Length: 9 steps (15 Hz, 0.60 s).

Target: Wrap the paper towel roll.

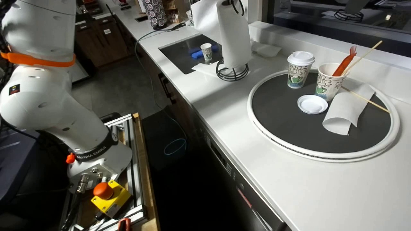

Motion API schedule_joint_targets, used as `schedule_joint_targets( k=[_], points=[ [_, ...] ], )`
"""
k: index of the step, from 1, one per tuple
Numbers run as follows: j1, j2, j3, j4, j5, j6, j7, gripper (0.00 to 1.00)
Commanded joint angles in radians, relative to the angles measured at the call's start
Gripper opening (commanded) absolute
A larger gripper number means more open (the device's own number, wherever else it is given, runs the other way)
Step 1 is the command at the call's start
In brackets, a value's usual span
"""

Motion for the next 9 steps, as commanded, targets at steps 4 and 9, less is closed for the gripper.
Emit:
schedule_joint_targets(
  k=[4,9],
  points=[
    [0.016,0.085,-0.009,0.160,-0.057,-0.010,-0.028,0.00],
    [0.037,0.116,0.030,0.247,-0.036,-0.082,-0.029,0.00]
  ],
)
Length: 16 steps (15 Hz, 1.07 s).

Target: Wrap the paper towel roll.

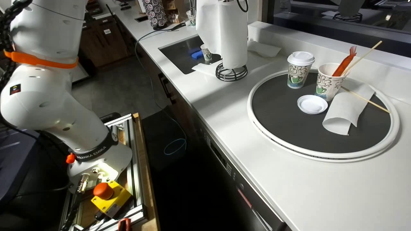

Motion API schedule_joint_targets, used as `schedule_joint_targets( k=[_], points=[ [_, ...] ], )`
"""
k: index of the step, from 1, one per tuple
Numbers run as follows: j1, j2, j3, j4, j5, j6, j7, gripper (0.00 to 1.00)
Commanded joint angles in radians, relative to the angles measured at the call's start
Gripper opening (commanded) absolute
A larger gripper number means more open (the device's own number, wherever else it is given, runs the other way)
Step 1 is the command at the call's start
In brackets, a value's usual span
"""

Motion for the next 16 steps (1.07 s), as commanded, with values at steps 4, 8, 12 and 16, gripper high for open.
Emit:
schedule_joint_targets(
  k=[4,8,12,16],
  points=[
    [0.040,0.048,0.036,0.107,0.002,-0.157,0.021,0.00],
    [0.047,0.045,0.046,0.066,0.022,-0.260,0.052,0.00],
    [0.041,0.036,0.053,-0.002,0.060,-0.319,0.090,0.00],
    [0.007,-0.050,0.043,-0.136,0.127,-0.245,0.127,0.00]
  ],
)
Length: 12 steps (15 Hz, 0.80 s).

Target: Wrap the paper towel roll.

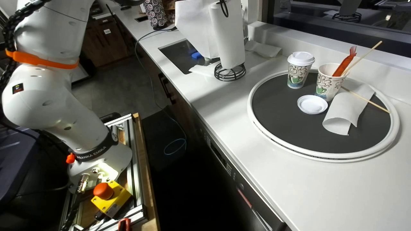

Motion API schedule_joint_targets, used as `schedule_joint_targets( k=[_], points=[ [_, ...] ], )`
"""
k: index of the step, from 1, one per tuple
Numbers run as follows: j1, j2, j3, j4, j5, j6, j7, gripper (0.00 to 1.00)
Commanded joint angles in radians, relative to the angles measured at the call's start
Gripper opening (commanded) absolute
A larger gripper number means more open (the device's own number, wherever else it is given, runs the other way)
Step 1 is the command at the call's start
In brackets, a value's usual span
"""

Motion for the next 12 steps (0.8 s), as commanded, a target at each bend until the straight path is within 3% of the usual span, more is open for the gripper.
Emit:
schedule_joint_targets(
  k=[1,5,11,12],
  points=[
    [-0.043,-0.110,-0.008,-0.161,0.076,0.070,0.047,0.00],
    [-0.082,-0.239,-0.022,-0.337,0.151,0.200,0.083,0.00],
    [-0.067,-0.321,-0.064,-0.484,0.236,0.165,0.144,0.00],
    [-0.065,-0.332,-0.069,-0.507,0.248,0.171,0.148,0.26]
  ],
)
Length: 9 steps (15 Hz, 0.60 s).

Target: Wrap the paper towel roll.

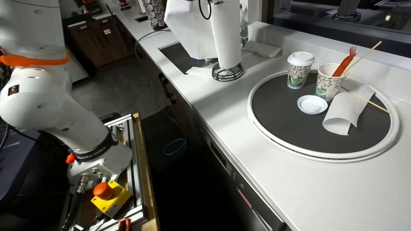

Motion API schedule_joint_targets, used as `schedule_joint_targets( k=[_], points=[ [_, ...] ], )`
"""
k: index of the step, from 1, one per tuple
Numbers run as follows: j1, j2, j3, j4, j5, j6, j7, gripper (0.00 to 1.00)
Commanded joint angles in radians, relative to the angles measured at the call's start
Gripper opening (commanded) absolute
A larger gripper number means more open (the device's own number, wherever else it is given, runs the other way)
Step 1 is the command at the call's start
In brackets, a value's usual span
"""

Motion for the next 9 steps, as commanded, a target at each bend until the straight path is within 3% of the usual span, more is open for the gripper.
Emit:
schedule_joint_targets(
  k=[1,5,9],
  points=[
    [0.008,-0.085,-0.035,-0.142,0.060,0.025,0.029,0.27],
    [0.011,-0.128,-0.057,-0.210,0.086,0.051,0.029,0.55],
    [0.007,-0.255,-0.089,-0.333,0.083,0.238,0.006,0.86]
  ],
)
